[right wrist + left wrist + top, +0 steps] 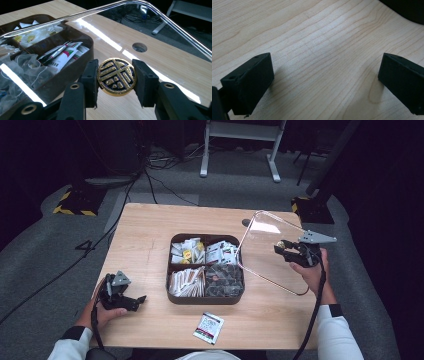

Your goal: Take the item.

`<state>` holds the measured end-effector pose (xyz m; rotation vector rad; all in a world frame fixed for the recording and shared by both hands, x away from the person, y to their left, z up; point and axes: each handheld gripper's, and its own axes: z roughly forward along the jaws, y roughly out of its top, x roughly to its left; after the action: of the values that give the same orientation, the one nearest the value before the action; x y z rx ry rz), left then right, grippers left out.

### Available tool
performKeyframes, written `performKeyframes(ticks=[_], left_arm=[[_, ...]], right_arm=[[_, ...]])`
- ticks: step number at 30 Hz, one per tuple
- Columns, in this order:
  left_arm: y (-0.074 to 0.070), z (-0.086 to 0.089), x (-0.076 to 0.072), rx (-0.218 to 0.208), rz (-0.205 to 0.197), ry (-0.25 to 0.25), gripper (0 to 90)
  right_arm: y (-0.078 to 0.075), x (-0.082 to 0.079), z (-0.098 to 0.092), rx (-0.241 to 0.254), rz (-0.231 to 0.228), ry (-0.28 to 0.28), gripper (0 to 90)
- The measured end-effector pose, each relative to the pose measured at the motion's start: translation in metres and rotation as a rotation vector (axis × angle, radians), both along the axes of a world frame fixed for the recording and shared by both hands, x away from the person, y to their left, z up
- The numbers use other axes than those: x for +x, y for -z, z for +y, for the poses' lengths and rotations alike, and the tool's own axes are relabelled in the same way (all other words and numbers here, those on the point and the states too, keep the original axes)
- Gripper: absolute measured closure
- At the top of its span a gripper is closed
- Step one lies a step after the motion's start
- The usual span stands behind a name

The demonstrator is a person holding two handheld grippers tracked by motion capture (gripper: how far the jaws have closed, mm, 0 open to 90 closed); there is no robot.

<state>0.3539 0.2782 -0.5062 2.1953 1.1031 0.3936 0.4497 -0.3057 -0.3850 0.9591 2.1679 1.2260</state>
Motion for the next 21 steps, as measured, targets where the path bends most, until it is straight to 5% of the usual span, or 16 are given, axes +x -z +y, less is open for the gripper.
performKeyframes(ticks=[21], left_arm=[[0.000,0.000,0.000,-0.003,0.002,-0.002,0.5]], right_arm=[[-0.005,0.006,0.033,-0.008,0.003,-0.059,59.1]])
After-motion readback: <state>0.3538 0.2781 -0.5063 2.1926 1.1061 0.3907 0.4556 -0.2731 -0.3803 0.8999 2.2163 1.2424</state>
